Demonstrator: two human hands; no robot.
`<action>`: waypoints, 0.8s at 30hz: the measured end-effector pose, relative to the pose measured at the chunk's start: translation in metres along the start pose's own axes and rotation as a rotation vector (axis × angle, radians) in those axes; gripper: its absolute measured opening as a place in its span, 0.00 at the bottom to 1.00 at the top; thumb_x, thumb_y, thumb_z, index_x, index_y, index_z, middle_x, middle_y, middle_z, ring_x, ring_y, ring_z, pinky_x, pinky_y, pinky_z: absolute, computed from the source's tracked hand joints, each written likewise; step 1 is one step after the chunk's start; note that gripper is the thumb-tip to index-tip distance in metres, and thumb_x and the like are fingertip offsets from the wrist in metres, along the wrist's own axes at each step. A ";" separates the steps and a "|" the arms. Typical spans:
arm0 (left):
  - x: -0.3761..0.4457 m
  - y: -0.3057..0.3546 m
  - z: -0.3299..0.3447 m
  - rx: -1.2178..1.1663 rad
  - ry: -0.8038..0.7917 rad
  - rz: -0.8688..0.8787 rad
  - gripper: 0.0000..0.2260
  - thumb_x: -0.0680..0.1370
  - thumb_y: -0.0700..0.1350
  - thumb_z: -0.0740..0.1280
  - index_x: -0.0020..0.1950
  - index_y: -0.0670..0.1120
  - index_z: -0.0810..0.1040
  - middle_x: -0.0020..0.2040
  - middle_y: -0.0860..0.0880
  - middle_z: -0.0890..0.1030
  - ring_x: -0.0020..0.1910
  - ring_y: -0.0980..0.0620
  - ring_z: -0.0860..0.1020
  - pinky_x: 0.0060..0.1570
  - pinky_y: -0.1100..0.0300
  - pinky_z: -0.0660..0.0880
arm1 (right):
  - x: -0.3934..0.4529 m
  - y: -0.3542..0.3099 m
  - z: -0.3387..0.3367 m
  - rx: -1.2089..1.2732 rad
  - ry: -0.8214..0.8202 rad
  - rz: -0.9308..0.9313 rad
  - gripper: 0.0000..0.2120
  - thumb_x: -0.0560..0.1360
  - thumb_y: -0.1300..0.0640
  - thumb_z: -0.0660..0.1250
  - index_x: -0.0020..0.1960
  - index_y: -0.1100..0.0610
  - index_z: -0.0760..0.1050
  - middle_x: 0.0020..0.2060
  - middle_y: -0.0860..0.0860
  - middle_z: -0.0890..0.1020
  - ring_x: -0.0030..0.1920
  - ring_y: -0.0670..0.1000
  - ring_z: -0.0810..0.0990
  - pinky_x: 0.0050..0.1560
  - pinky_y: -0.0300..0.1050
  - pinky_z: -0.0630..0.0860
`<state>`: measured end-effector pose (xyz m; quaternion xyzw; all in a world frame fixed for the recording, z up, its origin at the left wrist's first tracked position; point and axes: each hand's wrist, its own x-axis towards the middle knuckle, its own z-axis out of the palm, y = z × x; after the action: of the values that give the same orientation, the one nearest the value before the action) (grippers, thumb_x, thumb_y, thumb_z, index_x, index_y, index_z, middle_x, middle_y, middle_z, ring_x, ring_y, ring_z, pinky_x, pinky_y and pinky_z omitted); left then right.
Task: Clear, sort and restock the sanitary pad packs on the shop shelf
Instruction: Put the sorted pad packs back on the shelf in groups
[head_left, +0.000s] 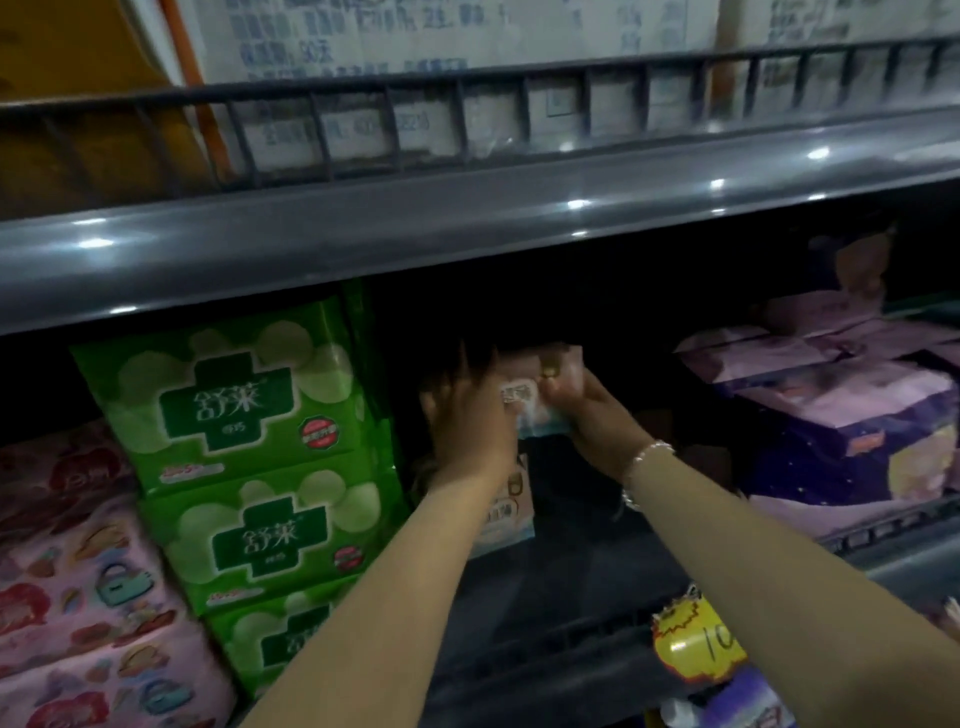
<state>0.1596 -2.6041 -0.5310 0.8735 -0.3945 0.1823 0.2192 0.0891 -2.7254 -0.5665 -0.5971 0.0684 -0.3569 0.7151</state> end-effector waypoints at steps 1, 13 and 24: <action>0.006 -0.007 0.009 -0.031 0.025 -0.030 0.32 0.81 0.48 0.61 0.79 0.55 0.47 0.80 0.47 0.44 0.78 0.43 0.45 0.75 0.44 0.46 | 0.015 0.010 0.003 -0.009 0.004 0.015 0.07 0.77 0.62 0.64 0.54 0.57 0.75 0.45 0.51 0.83 0.44 0.48 0.83 0.49 0.44 0.79; 0.024 -0.023 0.055 -0.218 -0.124 -0.190 0.19 0.83 0.36 0.54 0.75 0.43 0.63 0.72 0.45 0.64 0.66 0.46 0.68 0.44 0.78 0.69 | 0.072 0.069 0.020 -0.345 0.156 0.137 0.18 0.79 0.60 0.65 0.68 0.61 0.72 0.59 0.58 0.79 0.55 0.53 0.78 0.54 0.42 0.77; 0.035 -0.033 0.063 -0.164 0.019 -0.382 0.17 0.80 0.48 0.61 0.67 0.42 0.71 0.71 0.40 0.63 0.67 0.40 0.65 0.59 0.48 0.73 | 0.063 0.077 0.015 -0.278 0.138 0.206 0.21 0.77 0.63 0.67 0.69 0.57 0.71 0.56 0.55 0.80 0.47 0.47 0.80 0.40 0.33 0.76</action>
<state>0.2154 -2.6391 -0.5749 0.9099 -0.2333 0.1128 0.3239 0.1762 -2.7480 -0.6117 -0.6540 0.2268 -0.3090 0.6522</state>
